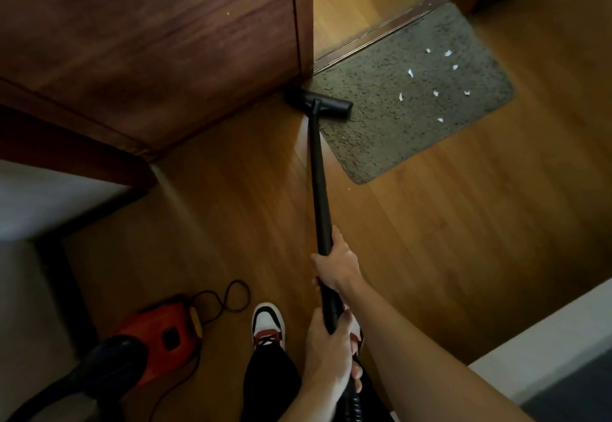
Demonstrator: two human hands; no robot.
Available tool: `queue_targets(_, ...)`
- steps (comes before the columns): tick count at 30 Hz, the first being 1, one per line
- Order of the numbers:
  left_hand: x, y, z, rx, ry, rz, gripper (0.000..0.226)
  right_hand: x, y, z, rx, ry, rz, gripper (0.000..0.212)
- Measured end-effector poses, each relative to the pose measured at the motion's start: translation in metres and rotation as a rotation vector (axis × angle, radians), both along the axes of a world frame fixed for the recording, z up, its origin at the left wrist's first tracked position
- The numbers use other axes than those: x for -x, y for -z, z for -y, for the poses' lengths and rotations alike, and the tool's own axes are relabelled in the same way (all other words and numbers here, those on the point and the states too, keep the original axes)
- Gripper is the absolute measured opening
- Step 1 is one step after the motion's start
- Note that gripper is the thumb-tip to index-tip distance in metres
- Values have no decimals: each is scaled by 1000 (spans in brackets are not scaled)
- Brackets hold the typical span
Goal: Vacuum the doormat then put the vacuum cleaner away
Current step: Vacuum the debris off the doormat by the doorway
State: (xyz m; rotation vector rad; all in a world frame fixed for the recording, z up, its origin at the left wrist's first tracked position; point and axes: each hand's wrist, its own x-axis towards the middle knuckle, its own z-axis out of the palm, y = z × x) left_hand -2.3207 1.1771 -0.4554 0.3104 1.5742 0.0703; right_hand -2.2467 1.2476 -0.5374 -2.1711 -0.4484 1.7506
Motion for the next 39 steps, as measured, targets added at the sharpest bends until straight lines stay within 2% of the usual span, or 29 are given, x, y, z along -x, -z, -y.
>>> queue_targets(5, -32, 2, -4, 7, -28, 22, 11, -31, -6, -7, -27, 18, 16, 71)
queue_targets(11, -52, 9, -43, -29, 60, 84, 24, -63, -1, -44, -58, 141, 47, 43)
queue_targets(16, -53, 10, -63, -29, 70, 77, 24, -62, 4, -67, -53, 156, -9, 42)
queue_targets(23, -33, 11, -44, -111, 151, 35, 25, -45, -2, -47, -51, 186, -38, 51)
queue_targets(29, -10, 6, 2, -107, 142, 0, 22, -23, -18, -3, -14, 168, -72, 65)
queue_targets(35, -5, 5, 33, -83, 148, -120, 29, -15, -24, 23, 22, 137, -87, 78)
queue_targets(39, -2, 7, 43, -102, 126, -90, 28, -12, -28, 30, 1, 101, -92, 79)
